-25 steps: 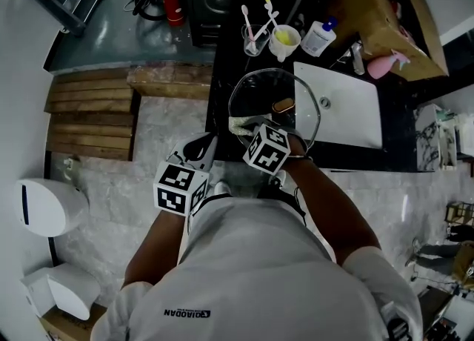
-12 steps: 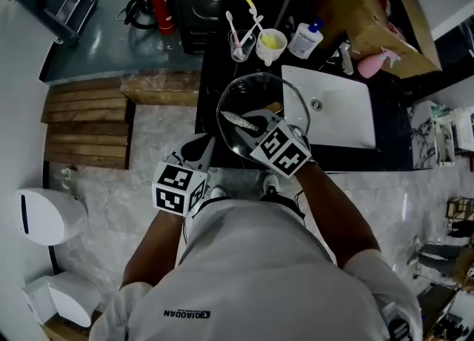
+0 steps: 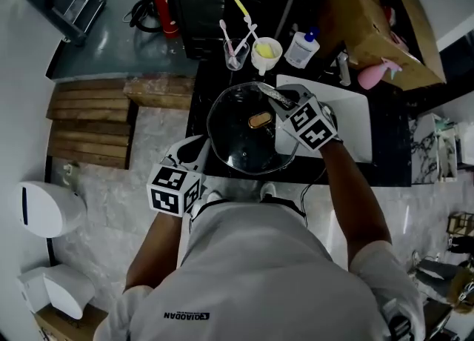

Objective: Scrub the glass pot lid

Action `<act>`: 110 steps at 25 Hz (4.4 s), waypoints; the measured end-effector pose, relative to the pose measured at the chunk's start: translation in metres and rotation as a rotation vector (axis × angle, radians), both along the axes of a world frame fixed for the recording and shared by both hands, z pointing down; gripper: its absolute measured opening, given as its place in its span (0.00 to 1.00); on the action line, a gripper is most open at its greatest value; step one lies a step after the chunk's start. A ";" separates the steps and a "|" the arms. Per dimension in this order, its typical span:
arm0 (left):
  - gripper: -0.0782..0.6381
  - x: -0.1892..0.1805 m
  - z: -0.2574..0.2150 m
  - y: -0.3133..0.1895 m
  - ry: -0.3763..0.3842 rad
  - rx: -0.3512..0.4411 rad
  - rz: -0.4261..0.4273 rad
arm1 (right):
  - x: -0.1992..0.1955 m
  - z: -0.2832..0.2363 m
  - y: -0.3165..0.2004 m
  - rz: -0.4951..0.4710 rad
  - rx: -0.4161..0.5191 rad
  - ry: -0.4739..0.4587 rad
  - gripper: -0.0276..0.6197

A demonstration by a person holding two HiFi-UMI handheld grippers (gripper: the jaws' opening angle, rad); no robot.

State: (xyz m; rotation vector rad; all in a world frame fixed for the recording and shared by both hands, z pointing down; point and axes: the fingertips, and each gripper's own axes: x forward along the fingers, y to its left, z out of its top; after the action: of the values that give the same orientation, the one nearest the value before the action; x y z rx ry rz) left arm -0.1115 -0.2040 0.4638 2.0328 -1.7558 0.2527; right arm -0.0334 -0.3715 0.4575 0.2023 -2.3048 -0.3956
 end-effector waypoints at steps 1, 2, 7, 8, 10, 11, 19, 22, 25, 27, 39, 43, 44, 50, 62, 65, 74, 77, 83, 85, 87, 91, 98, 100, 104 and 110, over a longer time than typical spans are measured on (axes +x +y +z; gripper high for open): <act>0.13 0.000 0.001 -0.001 0.012 -0.007 -0.013 | 0.005 0.010 -0.015 -0.003 0.017 0.032 0.17; 0.13 0.000 0.002 -0.002 0.023 -0.015 -0.028 | 0.009 0.021 -0.026 -0.004 0.020 0.057 0.17; 0.13 0.000 0.007 -0.001 0.026 -0.043 -0.115 | 0.015 0.058 -0.055 -0.047 0.025 0.125 0.17; 0.13 0.001 0.007 -0.001 0.024 -0.047 -0.130 | 0.012 0.063 -0.059 -0.069 0.039 0.138 0.17; 0.13 0.002 0.008 -0.001 0.019 -0.054 -0.163 | 0.005 0.074 -0.064 -0.112 0.054 0.157 0.17; 0.13 0.002 0.007 -0.001 0.018 -0.055 -0.179 | 0.002 0.079 -0.065 -0.133 0.059 0.165 0.17; 0.13 0.009 0.002 0.006 0.014 -0.063 -0.273 | -0.025 0.106 -0.065 -0.347 0.121 0.222 0.17; 0.13 0.012 0.005 0.013 0.005 -0.081 -0.296 | -0.026 0.111 -0.059 -0.419 0.112 0.232 0.17; 0.13 0.015 0.006 0.014 0.005 -0.084 -0.307 | -0.019 0.115 -0.054 -0.453 0.089 0.230 0.17; 0.13 0.016 0.004 0.011 0.005 -0.077 -0.305 | -0.015 0.115 -0.052 -0.459 0.063 0.222 0.17; 0.13 0.020 0.010 -0.004 0.011 -0.072 -0.259 | 0.010 0.111 -0.033 -0.483 -0.019 0.257 0.17; 0.13 0.020 0.010 -0.010 0.008 -0.071 -0.226 | 0.021 0.109 -0.025 -0.468 -0.021 0.252 0.17; 0.13 0.020 0.010 -0.011 0.008 -0.070 -0.215 | 0.024 0.109 -0.023 -0.459 -0.025 0.249 0.17; 0.13 0.019 0.014 -0.018 0.013 -0.076 -0.141 | 0.038 0.106 -0.009 -0.386 -0.061 0.211 0.17; 0.13 0.011 0.022 -0.027 0.038 -0.074 -0.004 | 0.071 0.105 0.014 -0.185 -0.092 0.195 0.17; 0.13 0.011 0.023 -0.025 0.038 -0.073 0.035 | 0.074 0.105 0.025 -0.155 -0.079 0.219 0.17; 0.13 0.005 0.024 -0.014 0.030 -0.073 0.128 | 0.077 0.105 0.042 -0.003 -0.102 0.196 0.17; 0.13 0.002 0.025 -0.007 0.026 -0.078 0.150 | 0.081 0.105 0.052 0.023 -0.107 0.197 0.17; 0.13 0.002 0.029 0.005 0.027 -0.079 0.190 | 0.087 0.106 0.069 0.089 -0.116 0.173 0.17; 0.13 0.004 0.031 0.009 0.026 -0.081 0.204 | 0.089 0.107 0.075 0.106 -0.118 0.176 0.17; 0.13 0.004 0.031 0.011 0.025 -0.080 0.214 | 0.090 0.108 0.080 0.119 -0.119 0.175 0.17; 0.13 0.007 0.030 0.014 0.028 -0.075 0.231 | 0.091 0.108 0.087 0.139 -0.126 0.174 0.17; 0.13 0.005 0.028 0.019 0.033 -0.064 0.226 | 0.093 0.110 0.096 0.160 -0.133 0.185 0.17; 0.13 0.004 0.028 0.020 0.032 -0.061 0.227 | 0.093 0.110 0.097 0.166 -0.137 0.188 0.17; 0.13 0.001 0.026 0.018 0.033 -0.052 0.224 | 0.092 0.110 0.097 0.156 -0.139 0.208 0.17; 0.13 -0.001 0.022 0.019 0.027 -0.039 0.218 | 0.091 0.100 0.092 0.194 -0.100 0.189 0.17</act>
State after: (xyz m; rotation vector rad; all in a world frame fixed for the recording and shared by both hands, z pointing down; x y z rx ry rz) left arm -0.1129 -0.1851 0.4855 2.1890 -1.5019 0.3225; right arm 0.0574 -0.2799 0.5571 0.3214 -2.0914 -0.1914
